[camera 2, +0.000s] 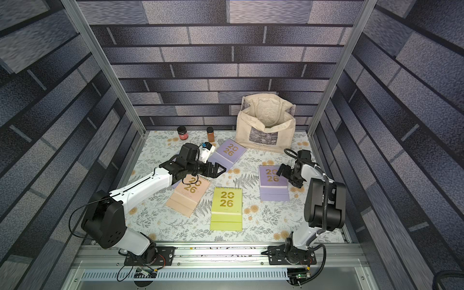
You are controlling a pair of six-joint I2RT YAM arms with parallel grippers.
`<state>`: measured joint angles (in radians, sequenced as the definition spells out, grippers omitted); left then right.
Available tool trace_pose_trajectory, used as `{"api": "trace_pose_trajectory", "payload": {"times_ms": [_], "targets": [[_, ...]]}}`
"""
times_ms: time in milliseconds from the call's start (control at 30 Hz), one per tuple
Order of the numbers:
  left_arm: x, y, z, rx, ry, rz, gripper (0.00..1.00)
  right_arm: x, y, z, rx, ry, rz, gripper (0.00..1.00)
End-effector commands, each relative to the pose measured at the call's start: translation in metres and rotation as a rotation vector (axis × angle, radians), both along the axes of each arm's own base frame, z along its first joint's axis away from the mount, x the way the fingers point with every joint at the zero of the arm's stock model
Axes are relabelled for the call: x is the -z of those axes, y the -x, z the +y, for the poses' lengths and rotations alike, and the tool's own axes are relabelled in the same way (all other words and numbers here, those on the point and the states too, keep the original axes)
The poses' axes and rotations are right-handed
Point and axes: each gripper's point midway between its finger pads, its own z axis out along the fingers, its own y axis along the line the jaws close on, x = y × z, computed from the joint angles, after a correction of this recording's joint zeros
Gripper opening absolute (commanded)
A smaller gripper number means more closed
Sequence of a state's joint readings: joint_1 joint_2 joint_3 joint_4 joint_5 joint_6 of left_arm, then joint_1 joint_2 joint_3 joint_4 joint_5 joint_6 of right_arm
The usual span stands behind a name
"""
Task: Stack the calendars
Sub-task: Pick up the calendar at the center of the board.
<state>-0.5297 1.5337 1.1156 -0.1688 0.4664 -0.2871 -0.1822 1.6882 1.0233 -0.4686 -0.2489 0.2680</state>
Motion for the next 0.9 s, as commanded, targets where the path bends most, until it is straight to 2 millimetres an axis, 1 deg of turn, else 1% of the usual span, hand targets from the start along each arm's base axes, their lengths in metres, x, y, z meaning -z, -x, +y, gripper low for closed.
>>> {"api": "trace_pose_trajectory", "payload": {"times_ms": [0, 67, 233, 400, 533, 600, 700, 767, 867], "targets": [[-0.007, -0.001, -0.003, 0.023, -0.009, -0.013, 1.00, 0.000, -0.015, 0.006, -0.047, -0.046, -0.035, 0.98], [-0.009, -0.001, -0.003, 0.024, -0.008, -0.017, 1.00, -0.004, -0.027, 0.007, -0.055, -0.061, -0.058, 0.98], [-0.008, -0.006, -0.004, 0.025, -0.006, -0.007, 1.00, 0.005, -0.027, 0.014, -0.064, -0.103, -0.051, 0.96], [0.001, -0.012, -0.013, 0.049, 0.019, 0.018, 1.00, 0.004, -0.026, 0.028, -0.092, -0.126, -0.054, 0.94], [0.017, -0.021, -0.030, 0.091, 0.033, 0.081, 1.00, 0.004, -0.026, 0.041, -0.123, -0.125, -0.054, 0.93], [0.025, -0.026, -0.040, 0.109, 0.030, 0.094, 1.00, 0.014, -0.015, 0.049, -0.135, -0.136, -0.023, 0.93], [0.043, -0.035, -0.056, 0.133, 0.012, 0.138, 1.00, 0.015, -0.012, 0.057, -0.142, -0.155, -0.019, 0.92], [0.053, -0.037, -0.069, 0.160, 0.008, 0.177, 0.98, 0.012, -0.011, 0.059, -0.135, -0.160, -0.024, 0.91], [0.068, -0.031, -0.090, 0.210, -0.015, 0.208, 0.97, 0.006, -0.008, 0.056, -0.123, -0.145, -0.030, 0.91]]}}
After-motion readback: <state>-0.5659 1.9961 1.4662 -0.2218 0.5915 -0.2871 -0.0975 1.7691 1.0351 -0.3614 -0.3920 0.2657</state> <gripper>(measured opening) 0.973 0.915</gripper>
